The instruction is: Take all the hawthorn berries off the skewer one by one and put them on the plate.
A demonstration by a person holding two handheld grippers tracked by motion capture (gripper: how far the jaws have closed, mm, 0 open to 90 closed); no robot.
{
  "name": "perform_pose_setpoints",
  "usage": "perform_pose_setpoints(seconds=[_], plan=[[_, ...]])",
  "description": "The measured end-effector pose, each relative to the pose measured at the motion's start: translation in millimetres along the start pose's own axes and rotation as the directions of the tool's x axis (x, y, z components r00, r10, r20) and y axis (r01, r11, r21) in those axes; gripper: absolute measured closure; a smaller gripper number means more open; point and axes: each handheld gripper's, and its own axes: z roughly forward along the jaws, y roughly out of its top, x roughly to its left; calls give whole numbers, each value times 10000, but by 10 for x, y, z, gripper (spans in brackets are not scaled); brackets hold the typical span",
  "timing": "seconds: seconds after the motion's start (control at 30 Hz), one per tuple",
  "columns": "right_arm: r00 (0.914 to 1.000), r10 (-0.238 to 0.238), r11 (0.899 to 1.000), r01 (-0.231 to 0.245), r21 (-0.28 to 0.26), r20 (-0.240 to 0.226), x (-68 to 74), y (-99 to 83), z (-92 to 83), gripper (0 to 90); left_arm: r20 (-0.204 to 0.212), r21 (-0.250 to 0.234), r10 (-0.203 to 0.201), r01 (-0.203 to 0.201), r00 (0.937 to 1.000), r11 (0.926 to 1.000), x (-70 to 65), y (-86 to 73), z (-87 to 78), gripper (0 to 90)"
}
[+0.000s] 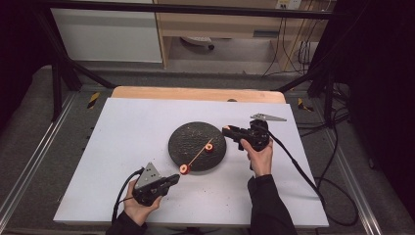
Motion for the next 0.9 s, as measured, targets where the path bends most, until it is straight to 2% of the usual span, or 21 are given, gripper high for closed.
perform_pose_setpoints(seconds=[0.27, 0.4, 0.53, 0.63, 0.9], plan=[[9999, -23, 9989, 18, 469, 100, -6, -54, 277, 627, -166, -67, -200, 199, 9997, 9998, 60, 6, -27, 884], [9997, -81, 9966, 63, 820, 218, -10, -96, 484, 627, -203, -60, -219, 218, 9996, 9997, 71, 5, -31, 883], [9997, -47, 9955, 22, 946, 254, -23, -128, 596, 627, -217, -46, -220, 219, 9995, 9997, 80, 4, -30, 884], [9989, -77, 9924, 20, 1229, 455, -59, -199, 734, 627, -227, -45, -230, 229, 9995, 9997, 87, 3, -31, 883], [9977, -96, 9875, -12, 1573, 678, -124, -314, 888, 626, -230, -23, -228, 227, 9995, 9997, 95, 2, -28, 883]])
